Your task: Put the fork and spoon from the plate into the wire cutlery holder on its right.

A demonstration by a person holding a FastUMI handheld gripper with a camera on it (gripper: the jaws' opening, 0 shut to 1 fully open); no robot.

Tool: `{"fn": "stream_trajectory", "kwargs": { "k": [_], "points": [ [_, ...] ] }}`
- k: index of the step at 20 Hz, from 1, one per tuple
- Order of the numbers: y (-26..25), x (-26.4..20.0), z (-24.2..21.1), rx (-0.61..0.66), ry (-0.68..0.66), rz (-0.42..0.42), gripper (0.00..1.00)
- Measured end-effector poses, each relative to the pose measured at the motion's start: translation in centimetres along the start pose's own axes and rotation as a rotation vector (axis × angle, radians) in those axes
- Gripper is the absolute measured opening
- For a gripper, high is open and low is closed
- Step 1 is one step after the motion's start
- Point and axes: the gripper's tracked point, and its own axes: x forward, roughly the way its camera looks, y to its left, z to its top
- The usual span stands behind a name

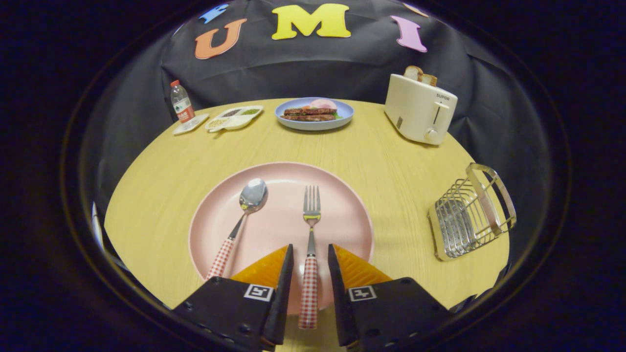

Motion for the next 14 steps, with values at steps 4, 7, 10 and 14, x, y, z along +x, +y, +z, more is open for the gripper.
{"fn": "stream_trajectory", "kwargs": {
  "k": [4,7,10,14],
  "points": [
    [0.1,-0.1,0.0,-0.006,0.013,-0.008,0.13],
    [-0.3,-0.4,0.1,-0.018,0.033,-0.019,0.07],
    [-0.6,-2.0,1.0,-0.015,0.027,-0.011,0.03],
    [-1.9,-5.5,3.3,-0.02,-0.015,-0.006,0.03]
  ]
}}
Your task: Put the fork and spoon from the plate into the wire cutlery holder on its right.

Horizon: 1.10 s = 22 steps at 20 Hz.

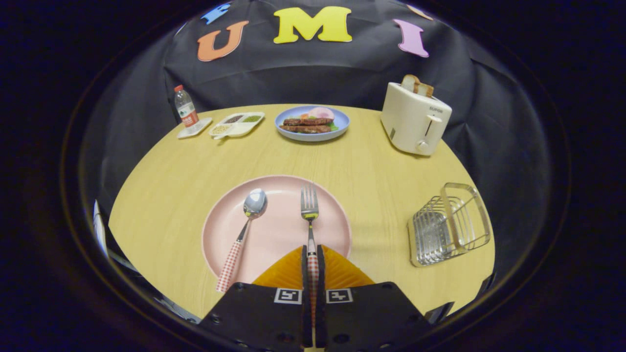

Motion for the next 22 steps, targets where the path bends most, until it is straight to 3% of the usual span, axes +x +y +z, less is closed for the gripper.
{"fn": "stream_trajectory", "kwargs": {
  "k": [13,17,22],
  "points": [
    [-10.5,-10.9,4.6,0.035,-0.041,-0.097,0.03],
    [-14.2,-11.8,2.5,0.096,0.081,-0.127,0.03],
    [-16.6,-11.9,0.3,0.165,0.218,-0.093,0.03]
  ]
}}
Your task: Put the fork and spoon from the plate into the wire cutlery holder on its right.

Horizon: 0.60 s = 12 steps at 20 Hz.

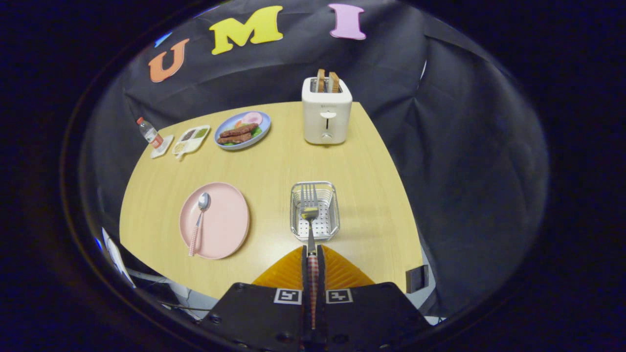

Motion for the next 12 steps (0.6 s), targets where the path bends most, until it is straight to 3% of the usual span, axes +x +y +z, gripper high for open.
{"fn": "stream_trajectory", "kwargs": {
  "k": [3,12],
  "points": [
    [-0.4,0.6,-0.3,0.003,0.065,0.04,0.03],
    [-1.6,3.1,1.8,-0.053,0.29,0.031,0.03]
  ]
}}
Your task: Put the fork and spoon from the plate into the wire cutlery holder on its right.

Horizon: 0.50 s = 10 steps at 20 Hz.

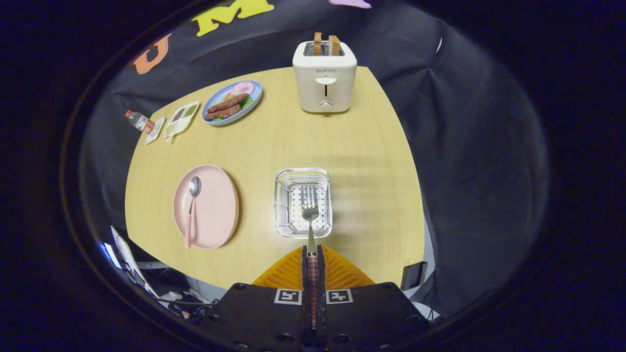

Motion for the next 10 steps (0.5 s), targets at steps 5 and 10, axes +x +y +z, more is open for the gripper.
{"fn": "stream_trajectory", "kwargs": {
  "k": [5,10],
  "points": [
    [0.1,1.5,0.9,-0.012,0.16,-0.006,0.03],
    [0.2,2.8,2.1,-0.053,0.231,-0.029,0.03]
  ]
}}
